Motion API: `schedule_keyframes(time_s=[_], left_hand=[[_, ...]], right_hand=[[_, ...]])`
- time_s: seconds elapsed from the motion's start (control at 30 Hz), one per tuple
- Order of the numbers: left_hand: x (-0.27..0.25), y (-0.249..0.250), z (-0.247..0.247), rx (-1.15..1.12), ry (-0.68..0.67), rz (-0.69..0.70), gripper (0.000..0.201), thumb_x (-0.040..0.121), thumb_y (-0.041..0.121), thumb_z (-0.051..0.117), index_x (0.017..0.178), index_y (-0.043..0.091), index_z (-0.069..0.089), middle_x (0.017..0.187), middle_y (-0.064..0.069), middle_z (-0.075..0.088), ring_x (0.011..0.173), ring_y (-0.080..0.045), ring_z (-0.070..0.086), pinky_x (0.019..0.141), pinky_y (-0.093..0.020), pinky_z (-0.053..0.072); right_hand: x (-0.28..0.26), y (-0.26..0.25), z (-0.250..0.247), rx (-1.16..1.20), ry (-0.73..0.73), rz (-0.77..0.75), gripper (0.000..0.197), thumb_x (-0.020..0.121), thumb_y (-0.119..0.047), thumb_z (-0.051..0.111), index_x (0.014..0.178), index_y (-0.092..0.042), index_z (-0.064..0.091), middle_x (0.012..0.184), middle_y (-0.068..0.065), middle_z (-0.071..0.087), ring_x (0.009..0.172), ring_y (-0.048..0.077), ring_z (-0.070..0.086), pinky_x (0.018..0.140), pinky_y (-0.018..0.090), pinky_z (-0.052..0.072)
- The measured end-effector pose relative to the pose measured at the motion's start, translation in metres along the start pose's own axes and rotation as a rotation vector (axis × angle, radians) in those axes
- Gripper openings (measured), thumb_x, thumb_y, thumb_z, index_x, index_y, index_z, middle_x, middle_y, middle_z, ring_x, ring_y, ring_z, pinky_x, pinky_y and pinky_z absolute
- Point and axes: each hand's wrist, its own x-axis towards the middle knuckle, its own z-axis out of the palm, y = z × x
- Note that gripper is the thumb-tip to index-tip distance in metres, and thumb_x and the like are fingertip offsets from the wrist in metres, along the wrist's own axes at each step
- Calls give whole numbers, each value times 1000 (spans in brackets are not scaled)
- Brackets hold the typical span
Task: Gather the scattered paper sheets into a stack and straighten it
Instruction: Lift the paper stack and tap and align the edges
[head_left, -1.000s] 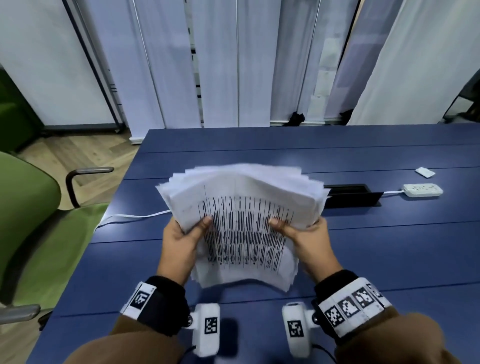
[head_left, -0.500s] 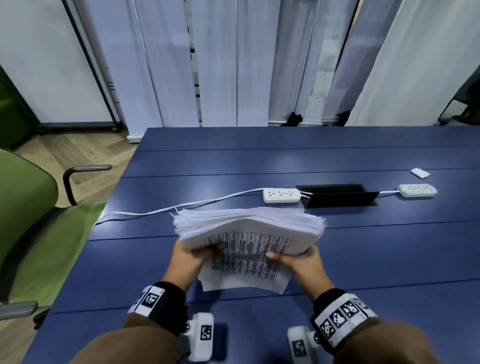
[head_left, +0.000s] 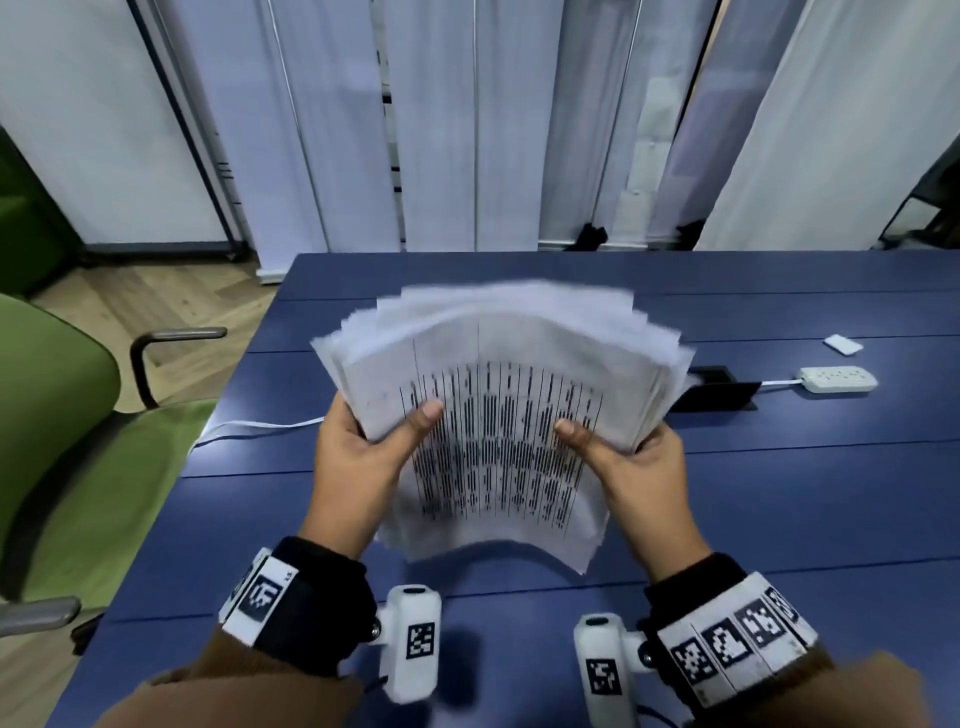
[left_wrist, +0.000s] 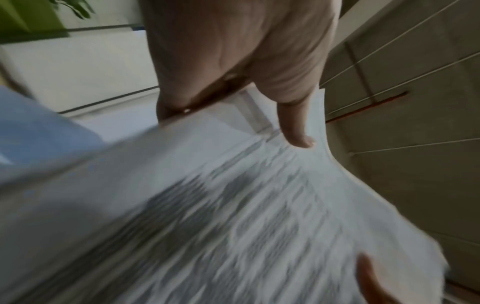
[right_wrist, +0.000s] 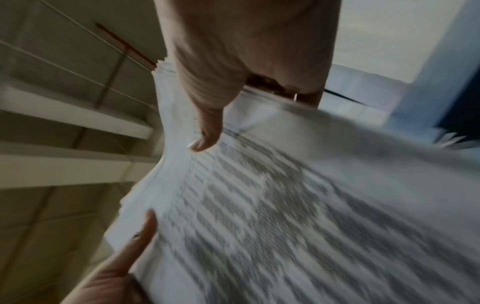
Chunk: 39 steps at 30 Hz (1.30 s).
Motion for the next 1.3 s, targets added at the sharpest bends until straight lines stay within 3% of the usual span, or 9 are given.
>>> schedule_keyframes(time_s=[0.1, 0.2, 0.3, 0.5, 0.7, 0.87, 0.97, 1.17, 1.3], left_hand=[[-4, -36, -25, 10, -93, -169, 67, 64, 9, 87, 122, -1, 55, 113, -11, 72, 103, -20, 69, 81, -23, 55], [-10, -62, -37, 74, -132, -280, 55, 55, 11, 91, 106, 9, 71, 105, -10, 74, 97, -19, 70, 85, -29, 57], [-14, -67, -28, 188, -60, -179, 35, 68, -8, 80, 92, 18, 76, 94, 6, 76, 88, -8, 70, 82, -24, 55], [-3, -6, 19, 27, 128, 57, 29, 82, -2, 67, 99, 20, 60, 86, 15, 75, 86, -3, 68, 78, -20, 56], [-4, 30, 33, 25, 115, 256, 28, 80, 9, 71, 99, 26, 59, 89, 21, 73, 87, 2, 66, 78, -16, 51], [-6, -14, -14, 13, -47, -13, 59, 57, 8, 84, 111, 10, 59, 100, 3, 75, 94, -11, 70, 78, -22, 55], [-6, -46, -37, 12, -102, -222, 88, 42, 30, 97, 113, -6, 61, 102, -10, 75, 92, -18, 71, 80, -27, 57], [-4, -45, -12, 110, -77, -210, 27, 66, -3, 78, 91, 8, 73, 85, 0, 77, 80, -9, 72, 74, -21, 57], [7, -4, 12, 63, -49, -49, 28, 79, -5, 69, 107, -1, 65, 84, 7, 76, 83, -3, 70, 73, -14, 52]], right_hand=[[-4, 35, -21, -68, -56, 138, 74, 48, -21, 93, 111, 2, 63, 100, 8, 75, 93, 21, 72, 86, 39, 57], [-6, 59, -27, -82, -128, 222, 57, 52, -8, 90, 105, -5, 69, 102, 10, 74, 99, 24, 70, 94, 46, 53], [-5, 57, -15, -75, -113, 195, 40, 63, 12, 79, 94, -12, 71, 94, 7, 75, 94, 24, 69, 88, 39, 56], [3, -5, 21, -15, 31, -10, 30, 74, -4, 78, 102, 0, 68, 83, -4, 76, 82, 10, 72, 69, 20, 57], [-8, -39, 31, 107, 31, -170, 28, 80, -1, 71, 107, 0, 67, 98, -6, 75, 96, 9, 70, 81, 16, 53], [-14, 10, -7, -13, -105, -37, 46, 64, 5, 78, 106, -7, 65, 94, -6, 76, 88, 8, 71, 74, 20, 56], [-11, 40, -29, -127, -150, 101, 47, 54, -8, 83, 97, -13, 66, 91, -7, 76, 87, 6, 71, 77, 26, 56], [7, 45, -14, 73, -65, 163, 42, 58, 6, 83, 96, -4, 67, 79, 1, 76, 73, 10, 71, 65, 27, 60], [18, 2, 4, 71, -19, -4, 31, 72, 12, 72, 97, -5, 66, 76, -9, 75, 75, 3, 70, 67, 17, 55]])
